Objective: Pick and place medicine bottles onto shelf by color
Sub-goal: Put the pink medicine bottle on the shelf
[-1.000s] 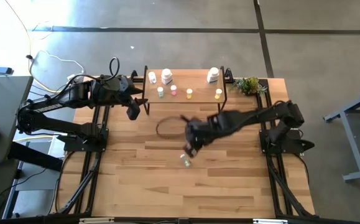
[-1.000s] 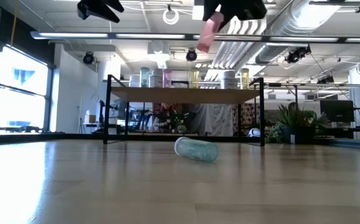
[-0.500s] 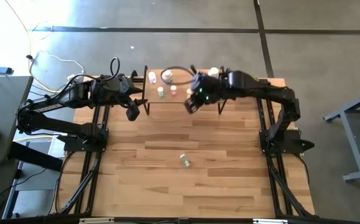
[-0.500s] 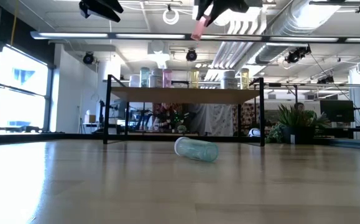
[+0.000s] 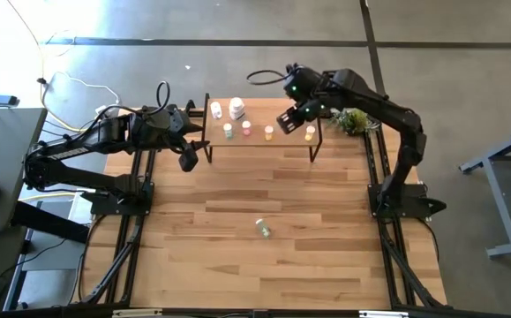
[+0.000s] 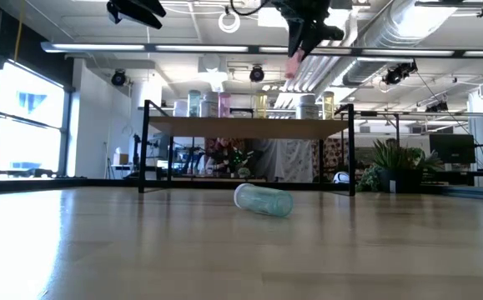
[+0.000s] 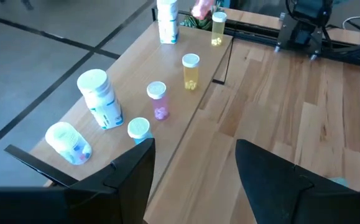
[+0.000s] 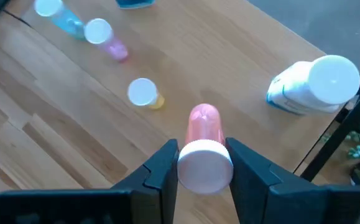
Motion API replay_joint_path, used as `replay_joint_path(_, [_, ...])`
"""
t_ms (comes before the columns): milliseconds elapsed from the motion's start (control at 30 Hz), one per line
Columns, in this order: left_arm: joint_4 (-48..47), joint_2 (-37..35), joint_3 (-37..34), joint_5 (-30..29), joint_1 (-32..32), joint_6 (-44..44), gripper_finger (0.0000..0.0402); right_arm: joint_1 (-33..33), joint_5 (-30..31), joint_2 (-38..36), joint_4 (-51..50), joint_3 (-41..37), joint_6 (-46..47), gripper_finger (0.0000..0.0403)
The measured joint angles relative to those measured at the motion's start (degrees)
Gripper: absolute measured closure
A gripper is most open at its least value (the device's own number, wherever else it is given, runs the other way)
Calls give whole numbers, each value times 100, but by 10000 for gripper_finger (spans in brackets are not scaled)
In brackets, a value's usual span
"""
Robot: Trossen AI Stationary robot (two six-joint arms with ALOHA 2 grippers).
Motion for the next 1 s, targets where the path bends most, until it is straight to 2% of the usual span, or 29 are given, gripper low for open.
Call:
replay_joint_path(367, [108,123,0,-12,0,-284,188,-483,-540,463,-396,-4,-1198,299])
replay_joint_path(1000, [743,882,0,-212,0,-505,188,-483,-533,1055,-553,-11,-2561,299])
